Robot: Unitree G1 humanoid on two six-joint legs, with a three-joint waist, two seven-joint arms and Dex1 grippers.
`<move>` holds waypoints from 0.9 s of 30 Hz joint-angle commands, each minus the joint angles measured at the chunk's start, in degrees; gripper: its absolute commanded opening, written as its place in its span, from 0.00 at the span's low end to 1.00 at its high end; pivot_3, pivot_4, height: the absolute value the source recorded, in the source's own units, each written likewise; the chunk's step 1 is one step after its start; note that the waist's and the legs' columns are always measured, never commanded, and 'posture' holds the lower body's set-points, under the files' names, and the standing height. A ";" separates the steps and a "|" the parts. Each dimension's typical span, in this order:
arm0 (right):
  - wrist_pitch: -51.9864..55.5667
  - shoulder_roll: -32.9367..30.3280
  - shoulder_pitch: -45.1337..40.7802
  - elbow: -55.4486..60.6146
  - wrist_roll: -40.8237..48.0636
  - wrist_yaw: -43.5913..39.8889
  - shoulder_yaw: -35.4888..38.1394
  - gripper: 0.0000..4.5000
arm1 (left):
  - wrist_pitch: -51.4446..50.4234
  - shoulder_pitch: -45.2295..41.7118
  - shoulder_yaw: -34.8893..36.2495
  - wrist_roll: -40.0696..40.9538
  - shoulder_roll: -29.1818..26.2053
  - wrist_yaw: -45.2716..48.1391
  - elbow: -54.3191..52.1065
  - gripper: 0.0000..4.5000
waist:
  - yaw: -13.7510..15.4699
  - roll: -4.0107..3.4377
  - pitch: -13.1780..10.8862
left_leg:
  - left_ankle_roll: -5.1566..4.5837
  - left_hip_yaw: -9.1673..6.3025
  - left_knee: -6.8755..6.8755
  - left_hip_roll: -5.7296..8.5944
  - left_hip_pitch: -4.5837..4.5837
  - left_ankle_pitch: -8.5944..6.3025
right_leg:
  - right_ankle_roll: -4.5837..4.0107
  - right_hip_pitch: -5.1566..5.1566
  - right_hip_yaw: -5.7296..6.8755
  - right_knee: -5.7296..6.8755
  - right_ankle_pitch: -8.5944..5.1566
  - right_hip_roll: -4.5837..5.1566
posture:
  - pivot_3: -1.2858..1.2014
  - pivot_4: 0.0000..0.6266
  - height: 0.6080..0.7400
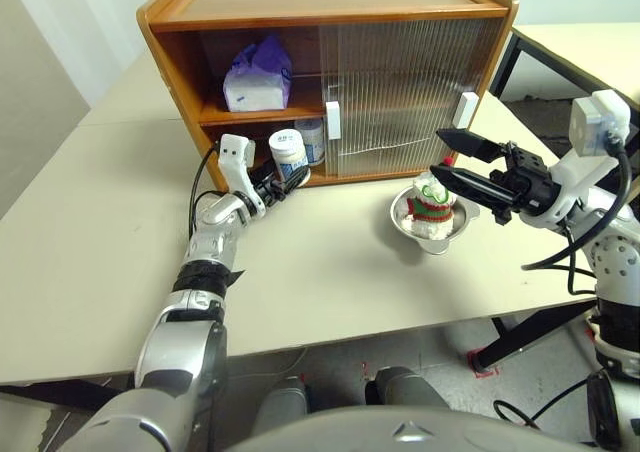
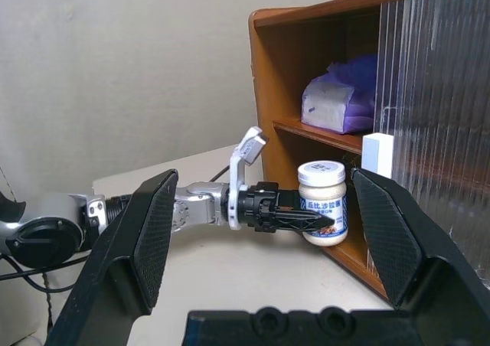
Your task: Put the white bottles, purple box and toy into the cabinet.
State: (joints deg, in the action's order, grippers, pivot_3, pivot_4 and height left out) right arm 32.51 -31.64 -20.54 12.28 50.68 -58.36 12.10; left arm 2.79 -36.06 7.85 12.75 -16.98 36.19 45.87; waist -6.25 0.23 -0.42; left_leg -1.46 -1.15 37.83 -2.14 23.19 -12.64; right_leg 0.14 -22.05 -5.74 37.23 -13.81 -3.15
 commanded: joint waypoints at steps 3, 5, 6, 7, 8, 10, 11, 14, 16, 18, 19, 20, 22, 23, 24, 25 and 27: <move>-0.52 0.03 0.01 0.02 -0.55 -0.05 -0.49 1.00 | 3.08 -3.27 0.74 -1.69 -0.54 -4.21 4.54 0.68 | 0.02 0.00 0.00 | -0.02 0.03 0.00 0.05 0.00 0.02 | 0.03 0.00 0.08 0.00 0.02 -0.02 | 0.45 0.00 1.00; -0.60 0.07 0.06 0.03 -0.60 -0.02 -0.51 1.00 | 3.77 -4.05 1.16 -2.02 -0.56 -6.03 6.24 0.68 | 0.02 0.00 0.00 | -0.06 0.08 0.00 0.11 -0.01 0.04 | 0.06 0.00 0.14 0.00 0.04 -0.03 | 0.45 0.00 1.00; -0.61 0.05 0.09 0.04 -0.59 -0.03 -0.50 1.00 | 4.16 -4.53 1.42 -2.29 -0.56 -7.65 7.29 0.68 | 0.02 0.00 0.00 | -0.08 0.10 0.00 0.15 -0.01 0.06 | 0.09 0.00 0.17 0.00 0.05 -0.03 | 0.45 0.00 1.00; -0.63 0.03 0.11 0.02 -0.57 -0.06 -0.47 1.00 | 4.67 -5.00 1.56 -2.63 -0.55 -9.17 8.32 0.68 | 0.01 0.00 0.00 | -0.11 0.15 0.00 0.21 -0.01 0.07 | 0.12 0.00 0.21 0.00 0.07 -0.03 | 0.45 0.00 1.00; -0.67 0.04 0.08 -0.03 -0.60 -0.07 -0.50 1.00 | 5.16 -5.58 1.84 -2.95 -0.40 -11.38 9.49 0.68 | 0.01 0.00 0.00 | -0.14 0.22 0.00 0.28 -0.02 0.09 | 0.15 0.00 0.22 0.00 0.09 -0.02 | 0.45 0.00 1.00; -0.75 0.06 0.01 -0.11 -0.65 -0.10 -0.54 1.00 | 6.17 -6.35 2.04 -3.38 -0.07 -14.45 11.14 0.68 | 0.00 0.01 -0.01 | -0.16 0.30 0.01 0.35 -0.02 0.12 | 0.18 0.01 0.21 0.00 0.11 0.00 | 0.45 0.00 1.00; -0.75 0.06 -0.02 -0.14 -0.64 -0.12 -0.54 1.00 | 6.81 -6.64 2.02 -3.62 0.16 -15.86 11.95 0.68 | 0.00 0.01 -0.01 | -0.16 0.38 0.04 0.38 -0.02 0.13 | 0.20 0.01 0.20 0.00 0.12 0.01 | 0.45 0.00 1.00; -0.78 0.11 -0.04 -0.12 -0.63 -0.13 -0.58 1.00 | 8.04 -7.23 2.97 -3.21 1.26 -19.20 14.22 0.68 | -0.06 0.01 -0.01 | -0.19 0.53 0.06 0.48 -0.03 0.14 | 0.22 0.03 0.20 0.00 0.13 0.02 | 0.45 0.00 1.00; -0.73 0.05 0.00 -0.12 -0.57 -0.19 -0.55 1.00 | 8.63 -7.72 3.65 -3.10 1.95 -20.54 15.56 0.68 | 0.01 0.01 -0.01 | -0.20 0.54 0.06 0.54 -0.04 0.15 | 0.22 0.05 0.20 0.00 0.13 0.03 | 0.45 0.00 1.00; -0.52 -0.03 0.03 0.12 -0.45 -0.18 -0.59 1.00 | 9.46 -8.31 3.98 -3.39 2.20 -21.69 16.93 0.68 | 0.03 0.01 -0.01 | -0.22 0.53 0.06 0.60 -0.04 0.16 | 0.22 0.06 0.21 0.00 0.13 0.05 | 0.45 0.00 1.00; -0.46 -0.05 0.04 0.22 -0.41 -0.14 -0.58 1.00 | 9.78 -8.55 4.07 -3.53 2.24 -22.12 17.48 0.68 | -0.01 0.01 -0.01 | -0.22 0.53 0.06 0.62 -0.04 0.16 | 0.22 0.06 0.20 0.00 0.13 0.05 | 0.45 0.00 1.00; -0.43 -0.05 0.07 0.32 -0.38 -0.10 -0.59 1.00 | 10.02 -8.70 4.12 -3.61 2.26 -22.37 17.88 0.68 | -0.02 0.01 -0.01 | -0.22 0.52 0.06 0.65 -0.04 0.16 | 0.23 0.06 0.19 0.00 0.13 0.05 | 0.45 0.00 1.00; -0.38 -0.38 -0.13 0.06 -0.35 -0.25 -0.33 1.00 | 10.39 -9.49 4.24 -3.82 2.63 -23.57 19.29 0.68 | -0.07 0.02 -0.01 | -0.23 0.52 0.06 0.69 -0.05 0.17 | 0.23 0.06 0.17 0.00 0.14 0.05 | 0.45 0.00 1.00; -0.35 -0.48 -0.15 0.05 -0.34 -0.27 -0.26 1.00 | 10.57 -9.75 4.28 -3.92 2.74 -24.00 19.79 0.68 | -0.09 0.01 -0.01 | -0.23 0.52 0.06 0.70 -0.05 0.17 | 0.23 0.06 0.17 0.00 0.14 0.05 | 0.45 0.00 1.00; -0.33 -0.52 -0.12 0.14 -0.31 -0.23 -0.23 1.00 | 10.81 -10.03 4.32 -4.09 2.80 -24.71 20.34 0.68 | -0.13 0.01 -0.01 | -0.23 0.51 0.06 0.73 -0.05 0.17 | 0.23 0.06 0.17 0.00 0.14 0.05 | 0.45 0.00 1.00; -0.30 -0.54 -0.05 0.25 -0.28 -0.20 -0.23 1.00 | 10.98 -10.32 4.28 -4.32 2.85 -25.33 20.94 0.68 | -0.16 0.01 -0.01 | -0.23 0.51 0.06 0.75 -0.05 0.17 | 0.23 0.06 0.17 0.00 0.14 0.05 | 0.45 0.00 1.00; -0.19 -0.63 0.20 0.59 -0.15 -0.06 -0.12 1.00 | 11.17 -11.02 4.21 -4.80 3.01 -27.35 22.40 0.68 | -0.26 0.01 -0.01 | -0.24 0.50 0.06 0.78 -0.05 0.18 | 0.24 0.06 0.15 0.00 0.14 0.05 | 0.44 0.00 1.00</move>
State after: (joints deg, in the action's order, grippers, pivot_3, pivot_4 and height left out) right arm 32.23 -31.85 -20.50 12.35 50.66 -58.36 12.15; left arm 12.92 -45.72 11.58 8.82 -14.24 10.25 66.83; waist -6.51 0.24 -0.43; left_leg -1.71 -0.65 37.89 -1.35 23.13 -12.46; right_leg 0.39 -21.98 -5.59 37.23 -13.67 -3.10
